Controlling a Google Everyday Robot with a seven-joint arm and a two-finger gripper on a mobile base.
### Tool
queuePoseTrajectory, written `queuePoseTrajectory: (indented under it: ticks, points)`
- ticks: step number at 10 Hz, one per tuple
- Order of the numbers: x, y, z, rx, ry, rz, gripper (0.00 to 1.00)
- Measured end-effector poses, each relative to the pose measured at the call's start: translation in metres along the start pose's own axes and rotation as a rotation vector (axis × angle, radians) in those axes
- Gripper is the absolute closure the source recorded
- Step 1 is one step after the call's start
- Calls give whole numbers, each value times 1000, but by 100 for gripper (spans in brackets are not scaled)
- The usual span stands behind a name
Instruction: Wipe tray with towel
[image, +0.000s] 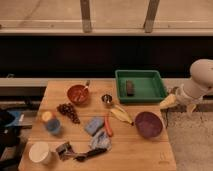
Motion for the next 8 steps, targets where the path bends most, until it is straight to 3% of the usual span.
queuePoseTrajectory:
  ticks: [6, 8]
  points:
    - [0, 0, 0, 3, 0, -3, 20]
    - [-3, 9, 3, 15, 15, -45, 20]
